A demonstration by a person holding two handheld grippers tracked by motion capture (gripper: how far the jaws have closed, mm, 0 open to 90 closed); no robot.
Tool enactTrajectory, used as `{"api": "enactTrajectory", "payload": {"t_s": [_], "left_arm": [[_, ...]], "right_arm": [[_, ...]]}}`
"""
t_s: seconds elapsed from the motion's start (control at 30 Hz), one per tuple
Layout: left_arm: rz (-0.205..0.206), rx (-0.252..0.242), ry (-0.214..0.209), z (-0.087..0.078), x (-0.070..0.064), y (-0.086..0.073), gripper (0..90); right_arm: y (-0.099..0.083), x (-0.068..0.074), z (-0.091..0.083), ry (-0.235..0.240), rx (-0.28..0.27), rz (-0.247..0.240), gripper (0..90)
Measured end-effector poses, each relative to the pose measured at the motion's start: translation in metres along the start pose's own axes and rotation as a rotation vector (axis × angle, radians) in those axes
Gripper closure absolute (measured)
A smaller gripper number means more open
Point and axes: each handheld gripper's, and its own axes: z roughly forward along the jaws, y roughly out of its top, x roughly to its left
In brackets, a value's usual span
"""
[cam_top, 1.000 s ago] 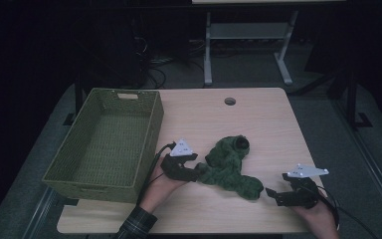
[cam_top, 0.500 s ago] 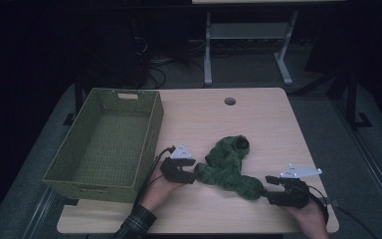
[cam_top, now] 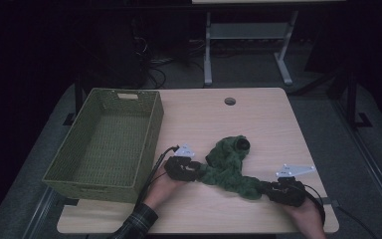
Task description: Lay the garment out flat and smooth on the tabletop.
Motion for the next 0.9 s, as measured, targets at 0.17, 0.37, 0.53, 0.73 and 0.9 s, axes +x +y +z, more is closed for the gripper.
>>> {"api": "enactTrajectory", "payload": {"t_s": [0.17,0.37,0.53,0.73,0.9], "left_arm": [[0.025,0.027,0.009,-0.007,-0.009,0.004,78.9],[-0.024,-0.008,-0.004,-0.028,-0.018,-0.006,78.9],[-0.028,-0.006,-0.023,-0.037,-0.031,-0.018,79.3],[-0.025,0.033,-0.041,-0.037,-0.047,-0.032,79.7],[-0.032,0.020,-0.038,-0.038,-0.048,-0.036,73.0]], "right_arm": [[0.002,0.001,-0.004,-0.026,0.007,-0.016,81.6],[0.006,-0.001,-0.013,-0.081,0.003,-0.052,82.2],[0.002,-0.009,-0.021,-0.142,0.033,-0.047,83.5],[-0.004,-0.013,-0.026,-0.157,0.060,-0.039,83.8],[-0.008,-0.012,-0.025,-0.152,0.062,-0.040,81.8]]}}
